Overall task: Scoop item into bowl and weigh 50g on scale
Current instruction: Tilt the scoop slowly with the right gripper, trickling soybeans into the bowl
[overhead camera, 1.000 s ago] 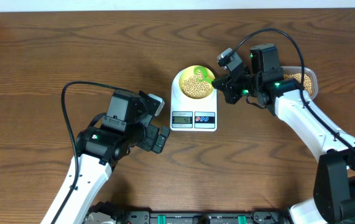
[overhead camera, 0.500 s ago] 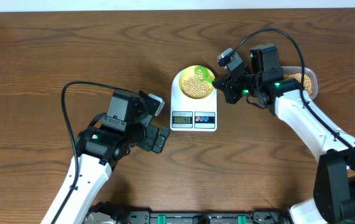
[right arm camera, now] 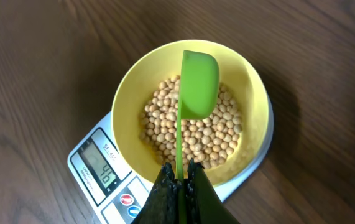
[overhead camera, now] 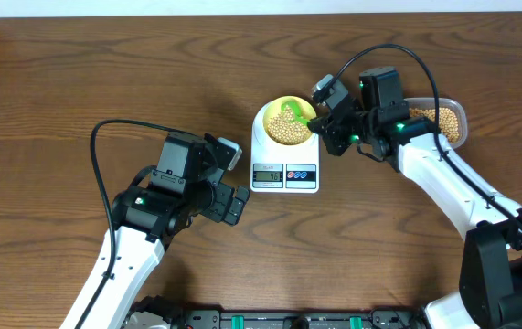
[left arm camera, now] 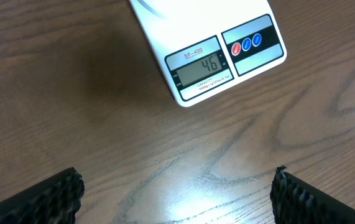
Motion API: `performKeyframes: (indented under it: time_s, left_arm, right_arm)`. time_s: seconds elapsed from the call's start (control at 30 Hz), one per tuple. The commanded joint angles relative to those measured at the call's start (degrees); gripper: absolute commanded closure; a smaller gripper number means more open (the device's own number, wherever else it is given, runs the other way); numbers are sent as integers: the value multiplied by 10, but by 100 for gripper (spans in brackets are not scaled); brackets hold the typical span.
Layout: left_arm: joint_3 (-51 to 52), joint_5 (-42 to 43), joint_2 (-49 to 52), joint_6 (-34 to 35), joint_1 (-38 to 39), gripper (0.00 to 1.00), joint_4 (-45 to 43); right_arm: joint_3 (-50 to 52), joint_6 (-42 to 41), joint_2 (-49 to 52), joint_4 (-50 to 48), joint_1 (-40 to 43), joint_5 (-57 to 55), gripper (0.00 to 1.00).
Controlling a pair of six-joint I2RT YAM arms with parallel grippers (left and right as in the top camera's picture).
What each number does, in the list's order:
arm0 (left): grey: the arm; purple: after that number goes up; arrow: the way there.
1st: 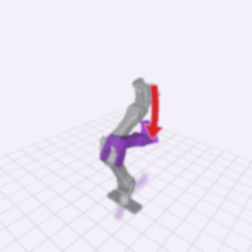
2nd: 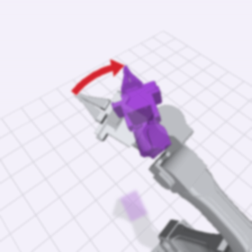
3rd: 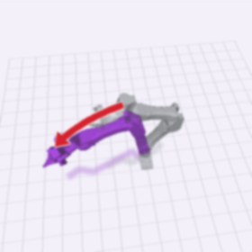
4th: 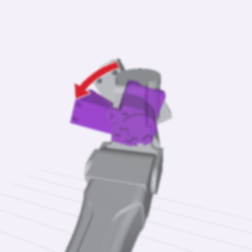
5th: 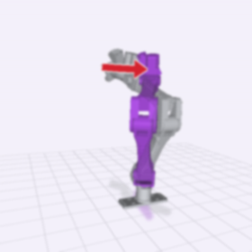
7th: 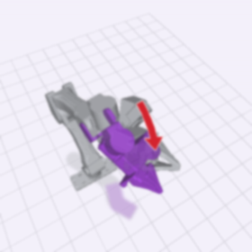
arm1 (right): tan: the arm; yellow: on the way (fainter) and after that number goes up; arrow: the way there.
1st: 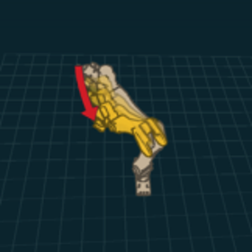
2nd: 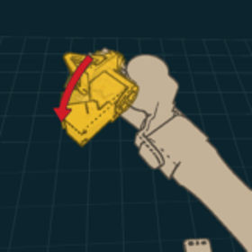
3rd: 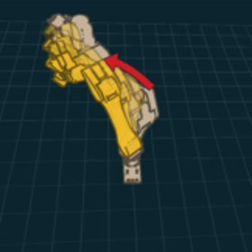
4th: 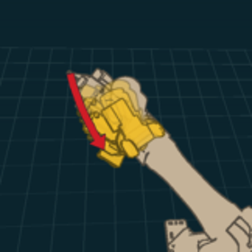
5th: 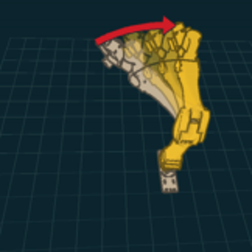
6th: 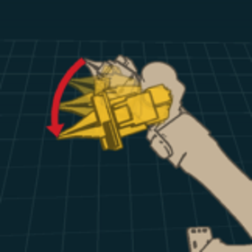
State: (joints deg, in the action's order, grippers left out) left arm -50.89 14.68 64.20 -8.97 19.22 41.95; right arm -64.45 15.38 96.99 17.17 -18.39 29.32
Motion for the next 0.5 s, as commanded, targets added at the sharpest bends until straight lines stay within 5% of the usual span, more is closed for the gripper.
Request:
performKeyframes:
  time_s: [0.0, 0.47]
  left_arm:
    - [0, -4, 1, 2, -2, 2, -1]
    - [0, -4, 1, 2, -2, 2, -1]
  right_arm:
    - [-13, 18, -15, 3, -9, -3, 99]
    - [-13, -29, -15, 2, -9, -4, 99]
